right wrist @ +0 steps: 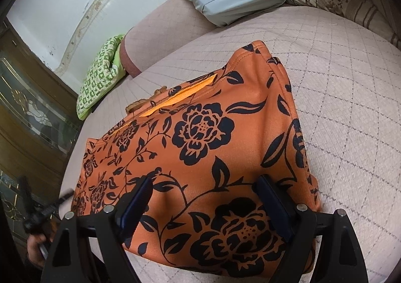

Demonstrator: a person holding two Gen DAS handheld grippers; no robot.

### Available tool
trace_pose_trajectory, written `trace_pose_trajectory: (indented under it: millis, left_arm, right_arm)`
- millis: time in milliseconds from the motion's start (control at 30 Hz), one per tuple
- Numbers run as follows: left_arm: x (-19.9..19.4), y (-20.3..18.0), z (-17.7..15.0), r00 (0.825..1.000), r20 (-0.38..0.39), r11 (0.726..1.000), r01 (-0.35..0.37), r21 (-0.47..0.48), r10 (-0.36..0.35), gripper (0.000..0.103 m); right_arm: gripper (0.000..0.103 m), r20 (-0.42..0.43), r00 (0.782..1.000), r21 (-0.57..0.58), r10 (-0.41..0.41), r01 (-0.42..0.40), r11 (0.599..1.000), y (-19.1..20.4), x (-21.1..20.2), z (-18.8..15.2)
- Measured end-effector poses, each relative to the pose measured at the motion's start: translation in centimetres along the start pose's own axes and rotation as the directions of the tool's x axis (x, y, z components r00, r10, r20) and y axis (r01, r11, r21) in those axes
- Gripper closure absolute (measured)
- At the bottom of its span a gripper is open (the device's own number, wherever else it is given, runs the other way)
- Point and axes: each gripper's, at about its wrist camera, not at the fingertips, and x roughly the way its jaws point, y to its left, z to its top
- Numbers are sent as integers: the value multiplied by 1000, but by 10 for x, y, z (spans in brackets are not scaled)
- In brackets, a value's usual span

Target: Fold small clothes

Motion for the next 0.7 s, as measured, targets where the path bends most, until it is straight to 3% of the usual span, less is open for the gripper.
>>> trace_pose_trajectory:
  millis: [67, 267, 400, 567, 633, 700]
  left_arm:
    - [-2, 9, -4, 998, 57, 997, -1, -79, 6, 20]
    - [3, 13, -4, 998, 61, 997, 19, -78, -14, 20]
    - [-18, 22, -10, 997, 70, 997, 29, -72, -23, 20]
    - [-22, 23, -15, 997, 79, 997, 27, -70, -22, 18]
    - [-22, 23, -15, 997, 78, 997, 25, -74, -20, 17]
    - [-21, 23, -14, 997, 78, 997, 30, -77, -24, 17]
  right_arm:
    - [16, 0, 1000, -13, -10, 10, 1000, 2, 0, 0]
    - [16, 3, 999, -44, -32, 32, 999, 5, -1, -4]
    - [16, 2, 997, -37, -83, 83, 996, 14, -12, -2]
    - [16, 84, 996, -58, -2, 7, 998, 37, -47, -9]
    - [16, 24, 1000, -25, 19, -19, 1000, 31, -35, -12]
    - [16, -109, 992, 62, -57, 64, 996, 3, -3, -21]
